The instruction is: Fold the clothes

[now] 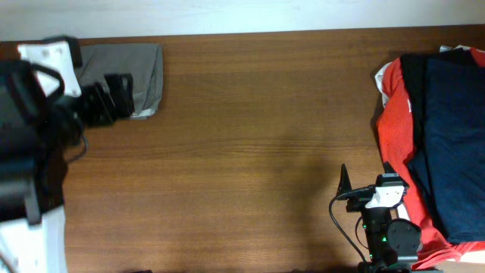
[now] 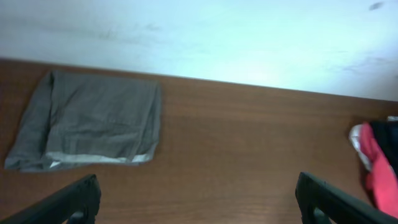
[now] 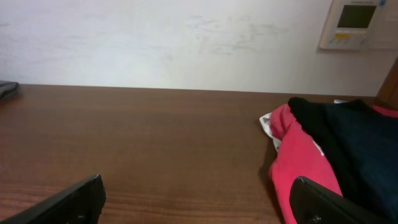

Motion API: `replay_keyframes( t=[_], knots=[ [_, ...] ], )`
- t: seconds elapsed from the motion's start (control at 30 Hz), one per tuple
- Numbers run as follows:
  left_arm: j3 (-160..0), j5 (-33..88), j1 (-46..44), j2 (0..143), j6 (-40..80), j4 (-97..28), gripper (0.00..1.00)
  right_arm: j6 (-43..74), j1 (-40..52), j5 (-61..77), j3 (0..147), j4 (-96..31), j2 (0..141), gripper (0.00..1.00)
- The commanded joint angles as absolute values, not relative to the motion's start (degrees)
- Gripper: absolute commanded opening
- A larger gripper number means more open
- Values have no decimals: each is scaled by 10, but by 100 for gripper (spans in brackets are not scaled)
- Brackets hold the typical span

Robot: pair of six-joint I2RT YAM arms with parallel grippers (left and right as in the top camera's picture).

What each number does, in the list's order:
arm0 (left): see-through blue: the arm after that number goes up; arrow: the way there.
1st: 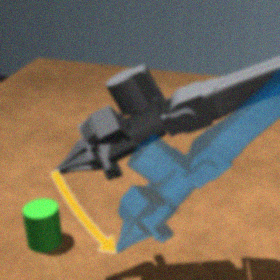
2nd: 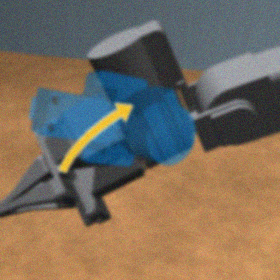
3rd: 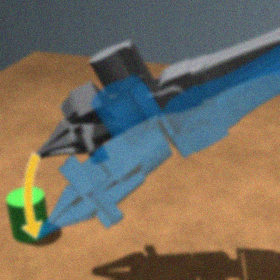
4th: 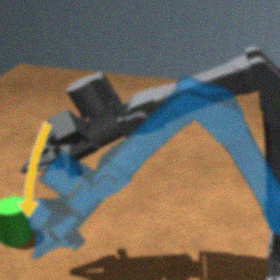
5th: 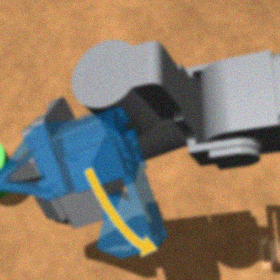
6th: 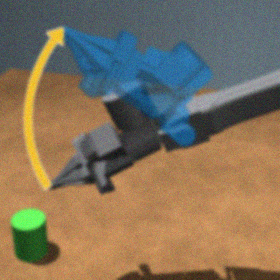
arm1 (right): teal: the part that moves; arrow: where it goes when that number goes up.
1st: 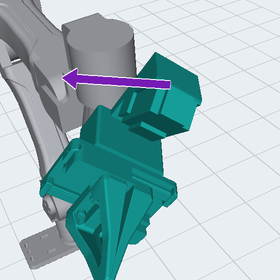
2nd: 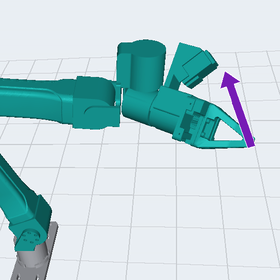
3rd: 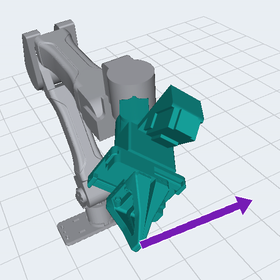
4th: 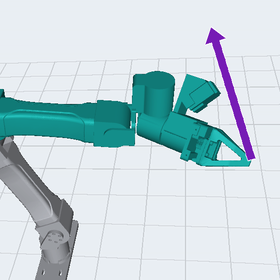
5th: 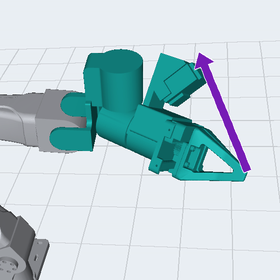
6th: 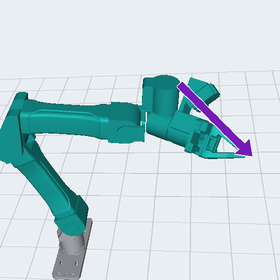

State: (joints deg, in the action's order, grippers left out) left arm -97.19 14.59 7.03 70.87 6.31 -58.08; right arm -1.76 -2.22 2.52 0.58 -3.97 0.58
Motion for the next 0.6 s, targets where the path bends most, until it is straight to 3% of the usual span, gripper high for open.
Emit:
replay_keyframes(
  t=[0.0, 0.2, 0.33, 0.4, 0.57],
  knots=[
    [-940, 135, 30, 627, 64, -609, 100, -19, -22, 18, 3, -43, 2, 98],
    [-709, 135, -60, 382, 64, -609, 100, -19, -22, 18, 3, -43, 2, 98],
    [-523, 141, -70, 211, 64, -581, 100, -19, -22, 18, 3, -43, 2, 98],
    [-450, 142, -70, 163, 64, -526, 100, -19, -22, 18, 3, -43, 2, 98],
    [-183, 142, -71, 37, 64, -183, 100, -19, -22, 18, 3, -43, 2, 98]
  ],
)
